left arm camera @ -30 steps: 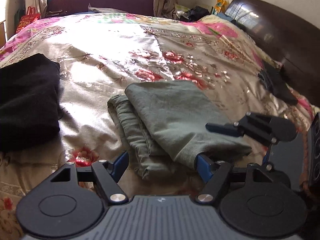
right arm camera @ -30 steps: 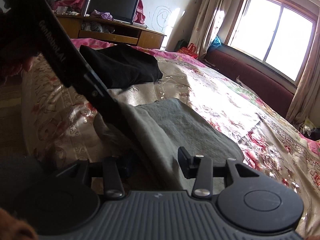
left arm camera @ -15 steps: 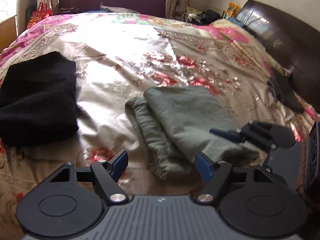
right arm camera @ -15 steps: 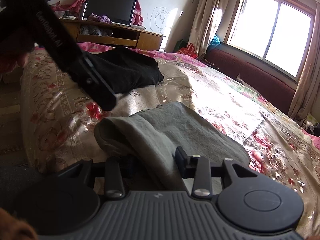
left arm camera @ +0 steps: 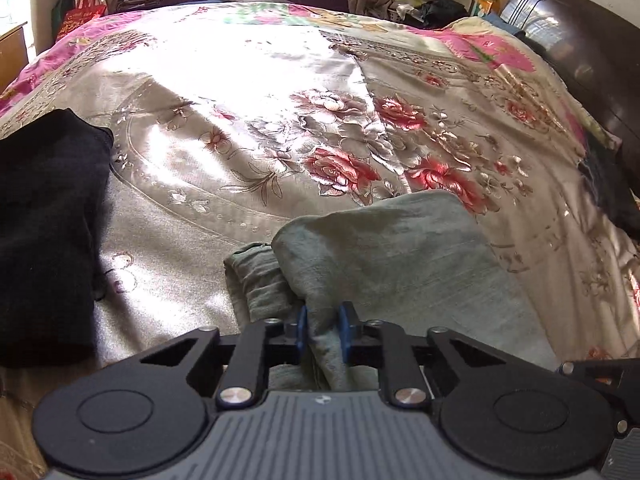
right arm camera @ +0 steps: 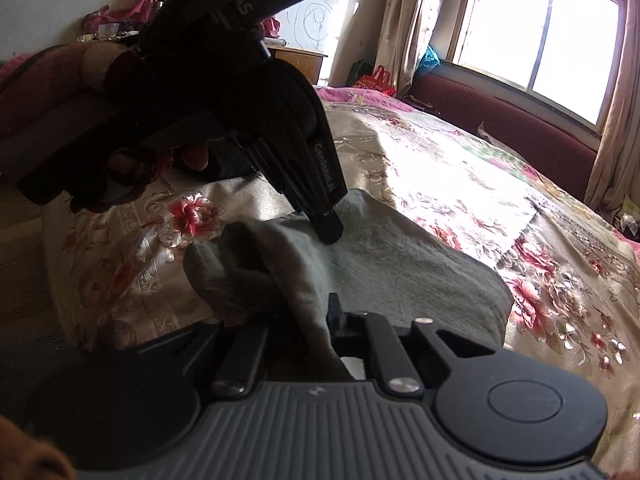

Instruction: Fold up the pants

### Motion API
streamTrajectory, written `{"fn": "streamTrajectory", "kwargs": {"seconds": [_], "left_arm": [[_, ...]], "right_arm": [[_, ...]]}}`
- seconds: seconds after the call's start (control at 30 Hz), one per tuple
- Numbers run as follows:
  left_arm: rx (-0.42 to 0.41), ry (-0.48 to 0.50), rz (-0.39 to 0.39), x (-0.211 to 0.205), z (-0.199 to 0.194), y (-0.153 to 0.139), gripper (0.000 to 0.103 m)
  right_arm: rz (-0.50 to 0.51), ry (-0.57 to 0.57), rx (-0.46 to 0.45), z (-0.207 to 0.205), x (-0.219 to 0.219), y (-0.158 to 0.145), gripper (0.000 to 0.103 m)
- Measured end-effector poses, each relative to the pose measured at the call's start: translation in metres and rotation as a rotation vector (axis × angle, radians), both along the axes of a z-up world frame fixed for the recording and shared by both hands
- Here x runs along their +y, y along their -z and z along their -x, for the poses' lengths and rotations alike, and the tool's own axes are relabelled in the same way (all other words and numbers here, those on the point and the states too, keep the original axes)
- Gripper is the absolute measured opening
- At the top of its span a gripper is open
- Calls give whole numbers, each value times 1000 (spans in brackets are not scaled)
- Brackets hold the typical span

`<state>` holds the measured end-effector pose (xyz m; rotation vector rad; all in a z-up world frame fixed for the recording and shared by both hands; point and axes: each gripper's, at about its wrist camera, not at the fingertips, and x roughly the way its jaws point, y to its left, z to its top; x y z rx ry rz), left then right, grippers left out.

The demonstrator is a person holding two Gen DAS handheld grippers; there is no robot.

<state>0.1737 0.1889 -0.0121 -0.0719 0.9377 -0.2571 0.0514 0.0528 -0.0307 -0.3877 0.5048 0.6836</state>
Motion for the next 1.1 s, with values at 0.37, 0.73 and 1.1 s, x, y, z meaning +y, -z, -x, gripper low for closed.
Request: {"fn": "streamTrajectory", "kwargs": {"seconds": [0.37,0.73,1.1], "left_arm": [[-100,-62,-8,29,-6,-16,22],[-102,-73,-300,30,-4,19,29],[-168,-58,-85,51,22,-18,46]], "right_arm": [[-119,23,3,-15,34,-21,6],[-176,-9,90,6,1,-29,38],[-454,406,424,-90,-110,8,56]]}}
